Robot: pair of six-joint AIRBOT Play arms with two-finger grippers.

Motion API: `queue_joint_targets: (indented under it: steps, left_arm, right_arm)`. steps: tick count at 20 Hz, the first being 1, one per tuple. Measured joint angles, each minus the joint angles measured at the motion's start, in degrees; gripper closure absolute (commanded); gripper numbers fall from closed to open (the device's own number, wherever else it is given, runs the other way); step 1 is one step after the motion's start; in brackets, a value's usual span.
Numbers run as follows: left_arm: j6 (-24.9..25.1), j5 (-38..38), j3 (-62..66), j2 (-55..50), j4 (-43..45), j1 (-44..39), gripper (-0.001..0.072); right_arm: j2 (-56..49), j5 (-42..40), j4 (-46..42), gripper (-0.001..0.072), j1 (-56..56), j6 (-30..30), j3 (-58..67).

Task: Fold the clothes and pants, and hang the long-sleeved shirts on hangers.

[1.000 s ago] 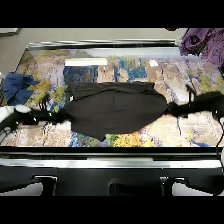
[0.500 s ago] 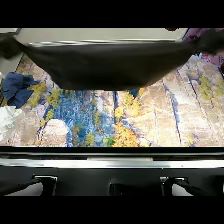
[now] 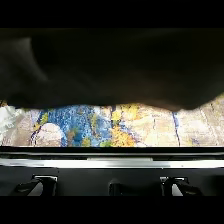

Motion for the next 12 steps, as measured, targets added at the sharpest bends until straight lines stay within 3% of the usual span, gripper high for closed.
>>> queue_joint_targets:
  steps: [6, 12]
  left_arm:
    - [1.5, -1.5, -5.1, -3.6, 0.0, -0.1, 0.0693]
    - [7.1, 1.3, -9.3, -24.5, -1.7, -2.0, 0.0693]
  right_arm:
    - [-7.3, -2.9, -1.7, 0.0675, 0.0, 3.9, -1.8]
    - [-30.4, -6.6, -1.2, 0.0674, 0.1, 3.5, -2.4]
